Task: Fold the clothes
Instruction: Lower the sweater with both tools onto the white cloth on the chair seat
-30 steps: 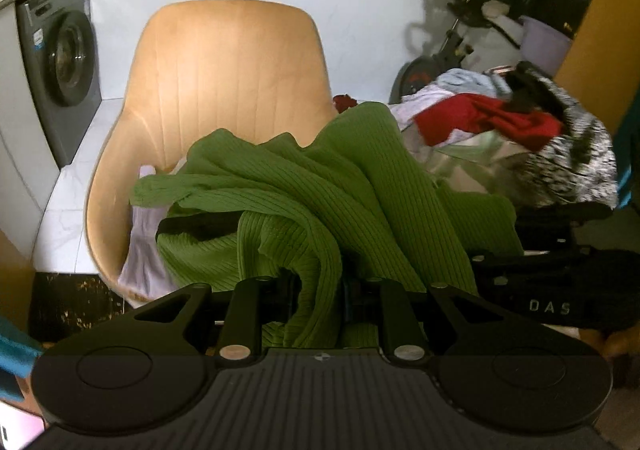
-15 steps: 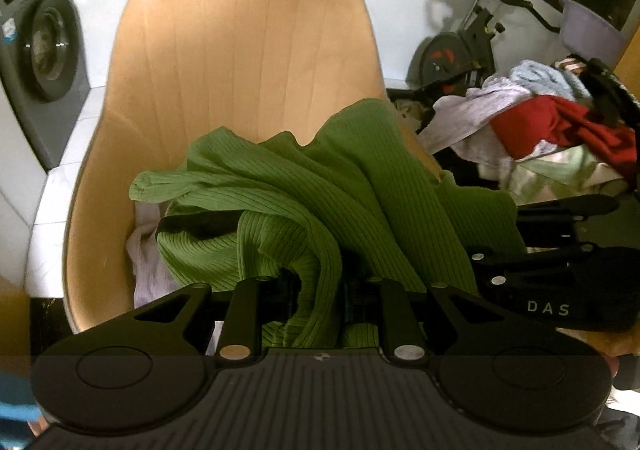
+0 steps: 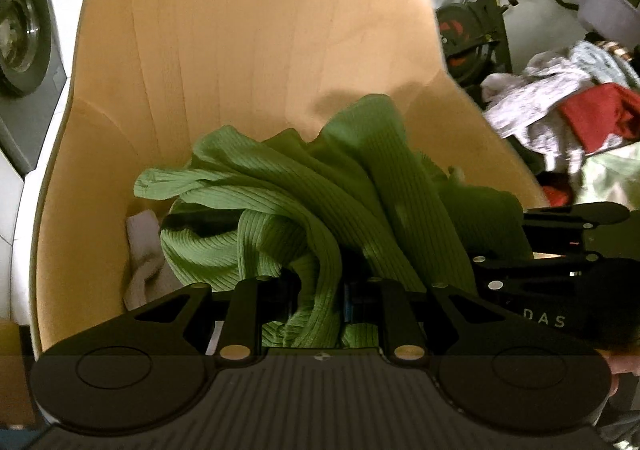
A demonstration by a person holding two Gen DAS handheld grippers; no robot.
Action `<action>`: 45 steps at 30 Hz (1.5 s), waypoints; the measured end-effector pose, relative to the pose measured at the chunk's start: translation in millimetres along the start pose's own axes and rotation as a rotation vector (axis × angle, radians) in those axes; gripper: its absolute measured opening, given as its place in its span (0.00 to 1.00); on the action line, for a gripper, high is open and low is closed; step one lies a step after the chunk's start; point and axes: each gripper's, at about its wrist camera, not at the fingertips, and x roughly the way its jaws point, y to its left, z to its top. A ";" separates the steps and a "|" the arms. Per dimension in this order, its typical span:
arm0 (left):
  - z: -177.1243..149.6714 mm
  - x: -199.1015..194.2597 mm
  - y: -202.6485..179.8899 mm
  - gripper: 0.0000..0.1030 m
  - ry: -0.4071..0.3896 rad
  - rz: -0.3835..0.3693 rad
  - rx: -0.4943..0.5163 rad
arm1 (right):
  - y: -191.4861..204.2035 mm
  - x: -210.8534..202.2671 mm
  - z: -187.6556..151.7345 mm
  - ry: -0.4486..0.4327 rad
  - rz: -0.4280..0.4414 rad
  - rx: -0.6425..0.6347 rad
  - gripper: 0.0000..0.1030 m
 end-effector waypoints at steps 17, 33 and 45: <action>-39.1 69.2 53.2 0.22 0.205 -0.075 -0.066 | -33.7 96.8 -33.4 0.216 -0.016 0.095 0.23; -67.5 22.5 86.4 0.21 0.165 0.040 -0.173 | -93.8 51.0 -28.9 0.204 -0.132 0.094 0.20; -89.1 35.4 82.4 0.22 0.221 0.091 -0.129 | -108.8 66.5 -54.0 0.337 -0.159 0.087 0.20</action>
